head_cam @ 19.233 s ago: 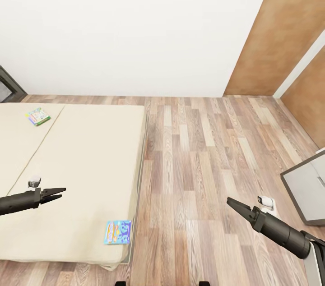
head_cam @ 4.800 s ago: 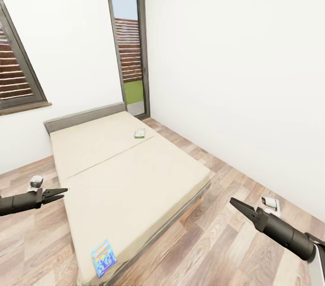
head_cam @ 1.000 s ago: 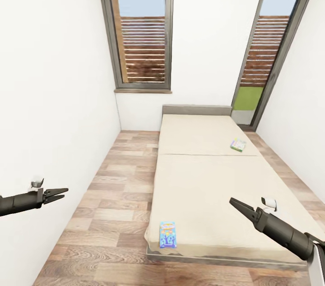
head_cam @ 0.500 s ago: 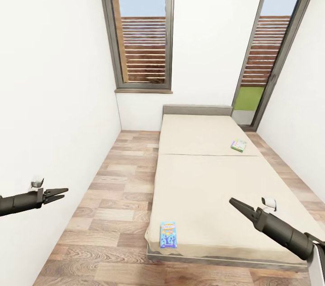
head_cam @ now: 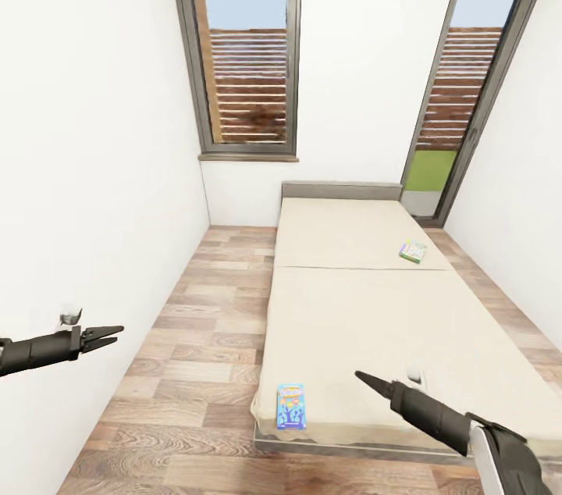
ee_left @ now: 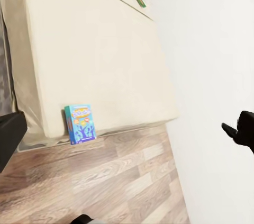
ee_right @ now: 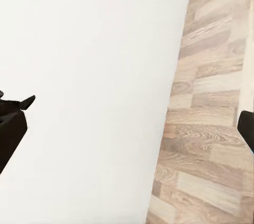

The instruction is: Put all the toys in the child's room - the three board games (two on the bed and one on the table), the two jigsaw puzzles on the table, and the tennis ball on the table - inside the toy box on the table in the child's room.

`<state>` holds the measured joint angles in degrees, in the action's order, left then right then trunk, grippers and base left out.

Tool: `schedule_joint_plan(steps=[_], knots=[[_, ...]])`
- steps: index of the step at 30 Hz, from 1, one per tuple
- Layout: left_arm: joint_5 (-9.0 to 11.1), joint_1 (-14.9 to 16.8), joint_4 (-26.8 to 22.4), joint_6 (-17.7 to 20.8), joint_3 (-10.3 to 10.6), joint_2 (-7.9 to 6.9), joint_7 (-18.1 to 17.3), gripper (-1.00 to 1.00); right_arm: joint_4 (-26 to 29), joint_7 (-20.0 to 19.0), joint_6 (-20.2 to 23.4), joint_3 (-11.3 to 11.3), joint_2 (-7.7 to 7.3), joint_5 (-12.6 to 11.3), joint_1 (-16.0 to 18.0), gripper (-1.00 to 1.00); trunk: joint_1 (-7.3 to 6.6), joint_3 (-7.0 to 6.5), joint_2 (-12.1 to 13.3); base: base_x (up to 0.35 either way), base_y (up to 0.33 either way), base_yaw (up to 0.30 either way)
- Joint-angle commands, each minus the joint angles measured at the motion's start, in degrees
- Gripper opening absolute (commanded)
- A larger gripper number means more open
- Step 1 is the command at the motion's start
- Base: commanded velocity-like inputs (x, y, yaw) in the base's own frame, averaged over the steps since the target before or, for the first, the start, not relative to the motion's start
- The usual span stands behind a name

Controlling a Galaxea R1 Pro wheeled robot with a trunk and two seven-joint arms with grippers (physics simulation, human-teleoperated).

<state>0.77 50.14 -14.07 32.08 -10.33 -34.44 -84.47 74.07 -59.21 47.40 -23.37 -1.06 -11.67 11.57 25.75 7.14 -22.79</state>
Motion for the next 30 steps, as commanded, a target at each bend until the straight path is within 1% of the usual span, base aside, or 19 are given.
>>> schedule_joint_plan(steps=[1, 2, 5, 6, 7, 8, 9, 10, 11, 12, 15, 17, 24, 26, 30], knots=[[0.1, 0.0, 0.0, 0.6, 0.0, 0.08, -0.2, 1.00, -1.4, 0.6, 0.3, 0.5, 0.47, -0.3, 0.3, 1.00, 0.03, 0.12, -0.1, 0.000, 0.000, 0.000], [0.0, 0.0, 0.0, 0.6, 0.0, 0.23, -0.2, 1.00, -4.0, 1.7, 0.2, 1.2, 1.76, -0.3, 0.8, 1.00, 0.03, 0.12, -0.1, 0.000, 0.000, 0.000], [0.0, 0.0, 0.0, 0.6, 0.1, 0.39, -0.2, 1.00, -7.8, 3.5, 0.0, 1.9, 3.87, 0.0, 2.1, 1.00, 0.03, 0.12, -0.1, 0.000, 0.000, 0.000], [0.0, 0.1, 0.0, 0.6, 0.1, 0.53, -0.2, 1.00, -10.3, 5.0, -0.4, 2.2, 5.01, 0.2, 3.1, 1.00, 0.03, 0.12, -0.1, 0.000, 0.000, 0.000], [0.0, 0.1, 0.0, 0.6, 0.1, 0.62, -0.2, 1.00, -11.5, 6.0, -0.8, 2.3, 5.47, 0.3, 3.7, 1.00, 0.03, 0.12, -0.1, 0.000, 0.000, 0.000], [0.0, 0.1, 0.0, 0.6, 0.1, 0.79, -0.2, 1.00, -14.2, 8.1, -1.5, 2.4, 6.16, 0.2, 4.8, 1.00, 0.03, 0.12, -0.1, 0.000, 0.000, 0.000], [0.0, 0.1, 0.0, 0.6, 0.1, 0.87, -0.2, 1.00, -15.6, 9.2, -2.0, 2.4, 6.40, 0.1, 5.3, 1.00, 0.03, 0.12, -0.1, 0.000, 0.000, 0.000], [0.0, 0.1, 0.0, 0.6, 0.1, 1.05, -0.2, 1.00, -18.5, 11.6, -2.8, 2.5, 6.77, 0.0, 6.2, 1.00, 0.03, 0.12, -0.1, 0.000, 0.000, 0.000], [0.0, 0.1, 0.0, 0.6, 0.1, 1.12, -0.2, 1.00, -19.8, 12.6, -3.2, 2.5, 6.93, -0.1, 6.6, 1.00, 0.03, 0.12, -0.1, 0.000, 0.000, 0.000], [0.0, 0.0, 0.0, 0.6, 0.1, 1.22, -0.1, 1.00, -22.3, 14.4, -3.8, 2.6, 7.27, -0.3, 7.5, 1.00, 0.03, 0.12, -0.1, 0.000, 0.000, 0.000], [0.0, 0.1, 0.0, 0.6, 0.1, 1.32, -0.1, 1.00, -25.8, 16.4, -4.5, 2.6, 7.95, -1.0, 8.8, 1.00, 0.03, 0.12, -0.1, 0.000, 0.000, 0.000], [0.0, 0.1, 0.0, 0.6, 0.1, 1.36, -0.1, 1.00, -27.0, 17.2, -4.8, 2.5, 8.24, -1.8, 9.3, 1.00, 0.03, 0.12, -0.1, 0.000, 0.000, 0.000], [0.0, 0.1, 0.0, 0.7, 0.1, 1.39, 0.0, 1.00, -28.1, 17.9, -5.2, 2.4, 8.49, -4.2, 9.6, 1.00, 0.03, 0.12, -0.1, 0.000, 0.000, 0.000], [0.0, 0.1, 0.0, 0.7, 0.1, 1.39, 0.0, 1.00, -28.2, 17.9, -5.4, 2.4, 8.50, -4.5, 9.7, 1.00, 0.03, 0.12, -0.1, 0.000, 0.000, 0.000], [0.0, 0.1, 0.0, 0.7, 0.1, 1.39, 0.1, 1.00, -28.3, 18.0, -7.4, 2.3, 8.51, -5.0, 9.7, 1.00, 0.03, 0.12, -0.1, 0.000, 0.000, 0.000]])
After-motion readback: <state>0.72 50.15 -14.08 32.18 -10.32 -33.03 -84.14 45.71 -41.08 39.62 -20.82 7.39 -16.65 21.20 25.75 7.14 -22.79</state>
